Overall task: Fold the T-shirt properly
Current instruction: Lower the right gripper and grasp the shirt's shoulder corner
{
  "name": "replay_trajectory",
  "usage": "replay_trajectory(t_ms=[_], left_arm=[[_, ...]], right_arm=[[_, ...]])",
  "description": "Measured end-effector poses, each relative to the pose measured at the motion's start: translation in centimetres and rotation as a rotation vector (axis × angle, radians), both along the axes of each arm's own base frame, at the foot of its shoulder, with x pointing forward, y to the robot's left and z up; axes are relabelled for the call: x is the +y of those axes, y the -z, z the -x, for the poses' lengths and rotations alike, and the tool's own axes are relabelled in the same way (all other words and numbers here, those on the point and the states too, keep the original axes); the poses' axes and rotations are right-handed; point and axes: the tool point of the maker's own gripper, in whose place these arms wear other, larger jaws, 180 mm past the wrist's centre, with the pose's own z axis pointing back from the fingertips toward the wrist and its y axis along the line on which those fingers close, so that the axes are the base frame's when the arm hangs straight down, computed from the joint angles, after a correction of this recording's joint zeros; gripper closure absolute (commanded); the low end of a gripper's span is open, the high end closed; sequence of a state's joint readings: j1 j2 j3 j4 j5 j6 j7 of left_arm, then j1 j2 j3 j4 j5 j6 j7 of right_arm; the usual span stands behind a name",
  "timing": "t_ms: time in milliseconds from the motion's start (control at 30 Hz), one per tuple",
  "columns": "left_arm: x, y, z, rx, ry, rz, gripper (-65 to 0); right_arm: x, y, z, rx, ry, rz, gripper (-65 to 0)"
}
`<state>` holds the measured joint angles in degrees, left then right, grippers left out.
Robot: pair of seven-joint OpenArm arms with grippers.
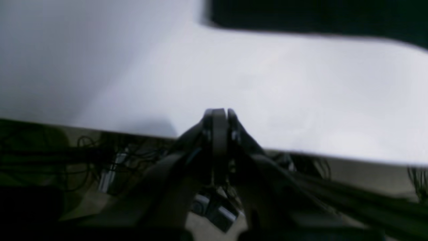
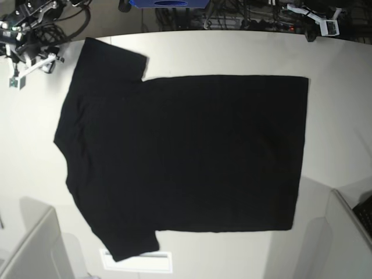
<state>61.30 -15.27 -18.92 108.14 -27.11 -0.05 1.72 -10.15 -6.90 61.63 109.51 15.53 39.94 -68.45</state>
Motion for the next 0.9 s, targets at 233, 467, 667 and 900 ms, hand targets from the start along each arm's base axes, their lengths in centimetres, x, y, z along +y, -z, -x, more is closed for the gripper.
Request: replay_trajectory(t_ms=[233,467,667,900], left_arm=[[1.7,-0.8,-0.4,-0.032,-0.056,-0.034,-15.1],[2.4,-1.1,-0.4,-0.043,-0.079,-0.047,-47.9],[2.3,-1.3,-1.5,-0.075,-0.081,-0.042,-50.2],[2.3,-1.3,-1.6,-0.079,-0.082,-0.041,-50.2]], right_arm=[[1.9,2.5,-0.5,0.081,0.005,-0.136,-36.0],[3.4,3.4,-1.1,0.006,0.03,-0.329,-36.0],[4.7,4.2,-2.7,-0.085,0.025,-0.454,-36.0],[5.1,4.6,-3.8,-0.157,0.036,-0.521,-36.0]])
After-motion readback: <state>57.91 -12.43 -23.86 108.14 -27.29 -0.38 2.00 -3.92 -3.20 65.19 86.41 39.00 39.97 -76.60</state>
